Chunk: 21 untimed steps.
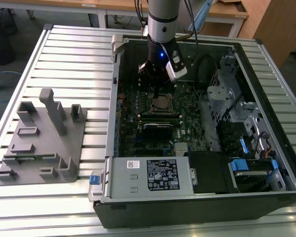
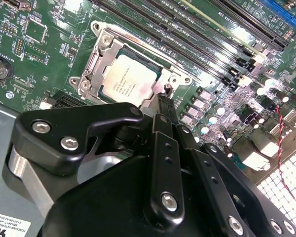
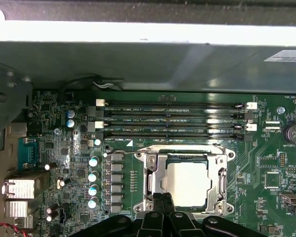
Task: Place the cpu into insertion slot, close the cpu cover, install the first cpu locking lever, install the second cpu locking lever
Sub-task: 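Install the first cpu locking lever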
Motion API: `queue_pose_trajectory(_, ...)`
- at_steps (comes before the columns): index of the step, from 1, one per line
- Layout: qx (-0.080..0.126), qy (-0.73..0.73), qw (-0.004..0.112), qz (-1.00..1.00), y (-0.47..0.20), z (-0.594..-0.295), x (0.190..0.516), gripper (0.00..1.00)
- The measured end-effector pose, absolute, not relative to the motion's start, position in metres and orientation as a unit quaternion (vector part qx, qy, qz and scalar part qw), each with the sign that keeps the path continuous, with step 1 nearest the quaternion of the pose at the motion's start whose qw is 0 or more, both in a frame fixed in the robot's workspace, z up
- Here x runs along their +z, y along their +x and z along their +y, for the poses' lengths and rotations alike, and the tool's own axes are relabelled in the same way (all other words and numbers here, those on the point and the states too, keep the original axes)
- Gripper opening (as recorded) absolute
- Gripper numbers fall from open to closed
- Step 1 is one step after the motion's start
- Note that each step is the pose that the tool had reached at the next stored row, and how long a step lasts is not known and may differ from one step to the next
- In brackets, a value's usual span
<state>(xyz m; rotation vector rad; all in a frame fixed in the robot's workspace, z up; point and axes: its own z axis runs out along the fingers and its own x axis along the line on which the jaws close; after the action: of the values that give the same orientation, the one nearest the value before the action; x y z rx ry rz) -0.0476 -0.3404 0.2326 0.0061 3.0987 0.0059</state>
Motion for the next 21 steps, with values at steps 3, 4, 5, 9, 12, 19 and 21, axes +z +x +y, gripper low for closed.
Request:
queue_pose_trajectory(3,0.002,0.002,0.021,1.000,-0.048,-0.340,0.233,0.11)
queue_pose_trajectory(4,0.002,0.002,0.021,1.000,-0.048,-0.340,0.233,0.11)
queue_pose_trajectory(5,0.002,0.002,0.021,1.000,-0.048,-0.340,0.233,0.11)
queue_pose_trajectory(9,0.002,0.002,0.021,1.000,-0.048,-0.341,0.234,0.11)
queue_pose_trajectory(12,0.002,0.002,0.021,1.000,-0.048,-0.340,0.237,0.11)
queue_pose_trajectory(19,0.002,0.002,0.021,1.000,-0.048,-0.340,0.244,0.11)
queue_pose_trajectory(21,0.002,0.002,0.021,1.000,-0.048,-0.340,0.244,0.11)
